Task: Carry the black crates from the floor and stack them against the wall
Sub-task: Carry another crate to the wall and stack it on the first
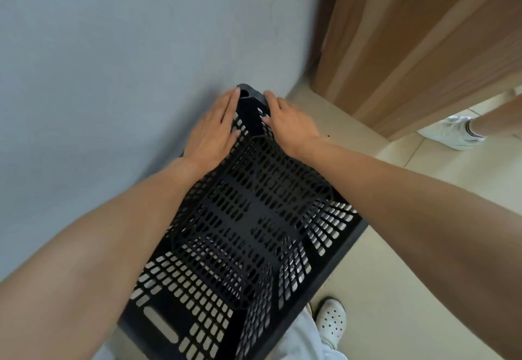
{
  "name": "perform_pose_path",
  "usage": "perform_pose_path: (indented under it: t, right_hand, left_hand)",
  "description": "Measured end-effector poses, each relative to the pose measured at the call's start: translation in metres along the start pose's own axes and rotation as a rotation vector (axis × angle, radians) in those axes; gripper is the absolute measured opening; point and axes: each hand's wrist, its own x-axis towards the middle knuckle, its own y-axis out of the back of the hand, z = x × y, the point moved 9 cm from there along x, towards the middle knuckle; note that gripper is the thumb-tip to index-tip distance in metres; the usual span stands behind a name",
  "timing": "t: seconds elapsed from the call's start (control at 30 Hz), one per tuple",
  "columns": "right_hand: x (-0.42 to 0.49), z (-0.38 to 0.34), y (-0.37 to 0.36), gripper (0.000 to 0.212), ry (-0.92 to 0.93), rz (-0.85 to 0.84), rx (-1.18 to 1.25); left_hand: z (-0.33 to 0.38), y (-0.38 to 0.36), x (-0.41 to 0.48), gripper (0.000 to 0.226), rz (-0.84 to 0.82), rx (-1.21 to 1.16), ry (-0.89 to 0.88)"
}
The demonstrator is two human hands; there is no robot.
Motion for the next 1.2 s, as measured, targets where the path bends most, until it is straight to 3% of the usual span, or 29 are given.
perform_pose_path:
  t: [0.17,0.43,0.57,0.63,0.73,0.87,1.0,1.2]
  right_hand:
    - [0.001,0.004,-0.008,0.057,0.079,0.065,-0.195]
    - [0.007,0.006,-0.007,0.054,0.070,0.001,-0.082]
    - [0.009,0.007,-0.011,0.074,-0.023,-0.135,-0.163]
    - [0.005,-0.002,-0.005,0.079,-0.016,-0.116,-0.253]
    - [-0.015,-0.049,0.001,0.075,0.226,-0.009,-0.335]
    - [-0.063,-0.133,-0.039,0.072,0.574,-0.128,-0.388]
    - [-0.104,-0.214,-0.089,0.071,0.706,-0.210,-0.349]
    - [-0.134,-0.303,-0.154,0.075,0.792,-0.338,-0.431]
  left_hand:
    - [-0.004,-0.009,0.002,0.073,-0.035,0.040,-0.019]
    - [-0.011,-0.011,-0.003,0.083,-0.189,-0.131,0.017]
    - [-0.032,-0.002,-0.071,0.076,-0.150,-0.154,0.160]
    - [-0.043,0.000,-0.121,0.074,-0.128,-0.131,0.218]
    - [-0.059,0.002,-0.187,0.072,-0.110,-0.119,0.334]
    - [-0.068,0.007,-0.272,0.072,-0.068,-0.099,0.509]
    - [-0.051,-0.003,-0.347,0.073,-0.074,-0.080,0.606]
    - [-0.027,-0.049,-0.389,0.062,-0.202,0.070,0.491]
